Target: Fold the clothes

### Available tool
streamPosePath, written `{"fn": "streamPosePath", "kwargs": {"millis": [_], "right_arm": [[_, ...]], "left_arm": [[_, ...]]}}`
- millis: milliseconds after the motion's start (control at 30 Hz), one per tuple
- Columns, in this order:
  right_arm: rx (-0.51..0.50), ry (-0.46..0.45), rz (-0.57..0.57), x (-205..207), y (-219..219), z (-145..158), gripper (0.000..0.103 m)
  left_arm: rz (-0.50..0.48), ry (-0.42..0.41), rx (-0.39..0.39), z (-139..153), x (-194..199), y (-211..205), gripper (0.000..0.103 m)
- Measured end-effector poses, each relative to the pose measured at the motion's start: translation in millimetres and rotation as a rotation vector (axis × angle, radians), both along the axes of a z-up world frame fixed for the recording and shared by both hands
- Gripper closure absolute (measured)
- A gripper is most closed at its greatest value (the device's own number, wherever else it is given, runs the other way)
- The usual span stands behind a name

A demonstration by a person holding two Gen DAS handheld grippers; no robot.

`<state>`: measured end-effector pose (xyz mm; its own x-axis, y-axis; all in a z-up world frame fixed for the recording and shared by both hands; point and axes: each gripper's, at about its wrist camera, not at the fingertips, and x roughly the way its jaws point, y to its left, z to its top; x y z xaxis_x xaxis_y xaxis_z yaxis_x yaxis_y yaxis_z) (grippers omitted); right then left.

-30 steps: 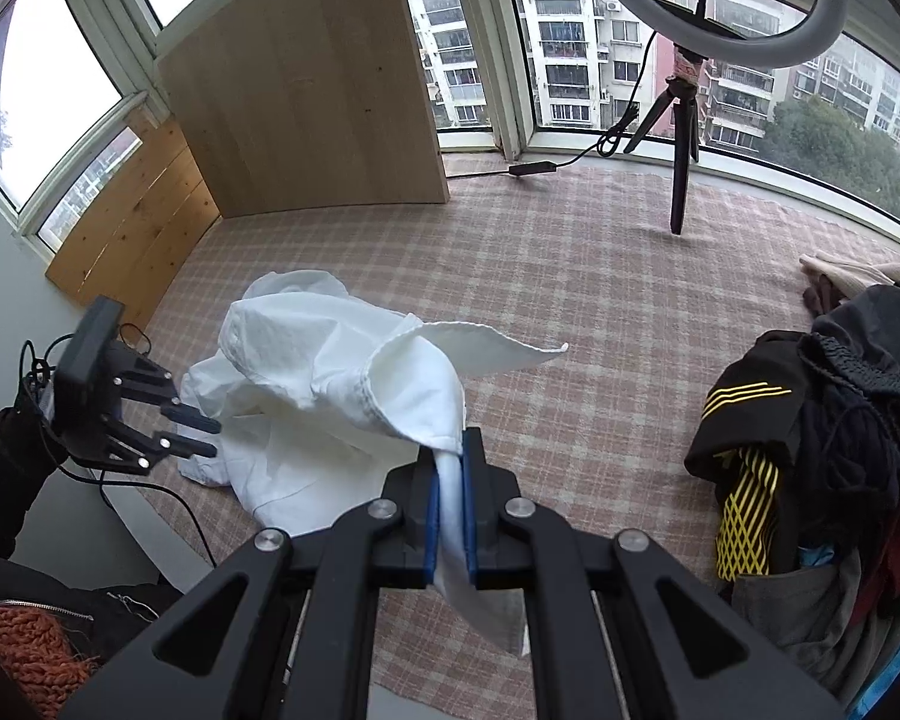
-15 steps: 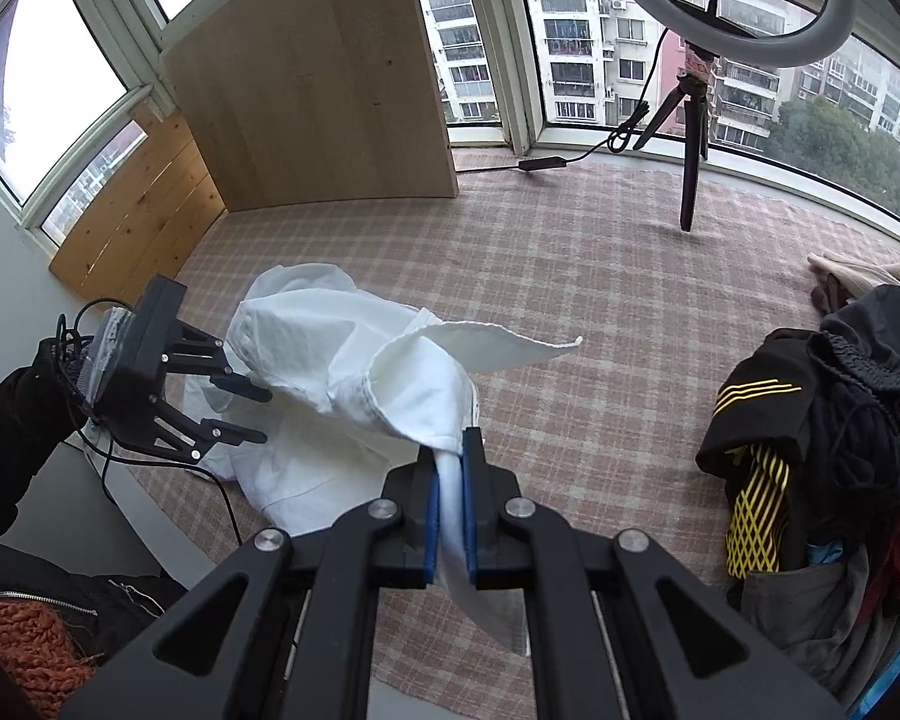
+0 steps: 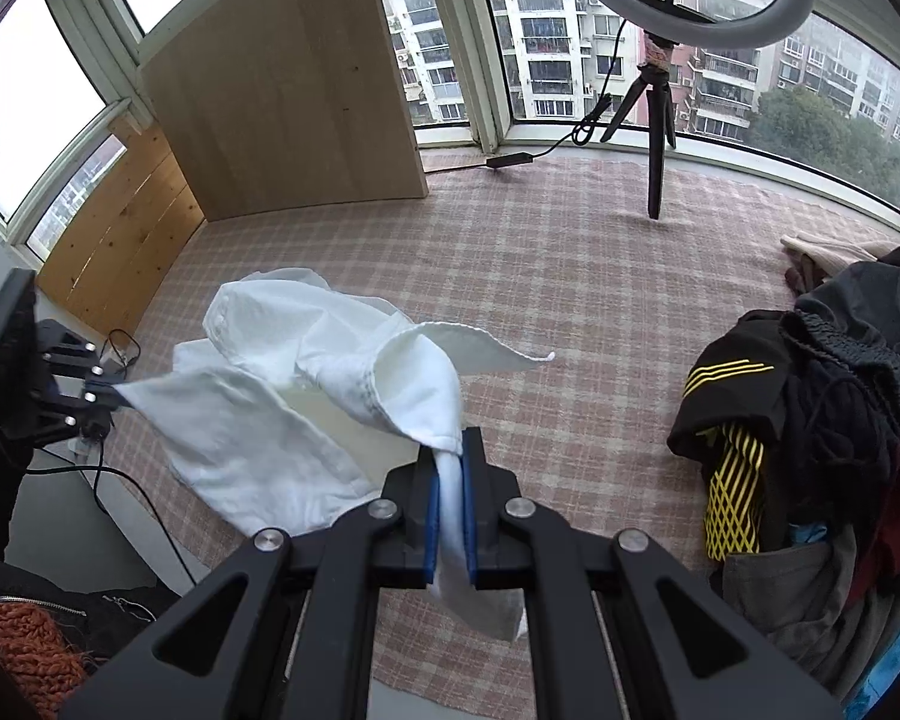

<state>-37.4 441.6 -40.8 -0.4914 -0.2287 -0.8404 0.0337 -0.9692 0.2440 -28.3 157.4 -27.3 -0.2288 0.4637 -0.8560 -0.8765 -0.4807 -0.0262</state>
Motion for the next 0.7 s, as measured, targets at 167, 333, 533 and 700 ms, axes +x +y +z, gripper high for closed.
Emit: {"fn": "streamPosePath", "kwargs": {"millis": [167, 333, 533, 700], "right_arm": [[-0.008, 0.024, 0.018, 10.9, -6.7, 7.8, 0.097], [0.015, 0.051, 0.037, 22.8, -15.2, 18.7, 0.097], [0.018, 0.042, 0.025, 23.2, -15.6, 14.9, 0.097], [0.013, 0.031, 0.019, 19.4, -15.7, 13.5, 0.097]], "left_arm": [[0.008, 0.129, -0.067, 9.0, -28.6, 5.9, 0.103], [-0.072, 0.115, -0.174, -38.9, -52.0, 37.6, 0.099], [-0.129, 0.172, -0.263, -59.6, -58.0, 55.6, 0.076], [-0.229, 0.332, -0.249, -44.0, -49.0, 59.7, 0.045]]}}
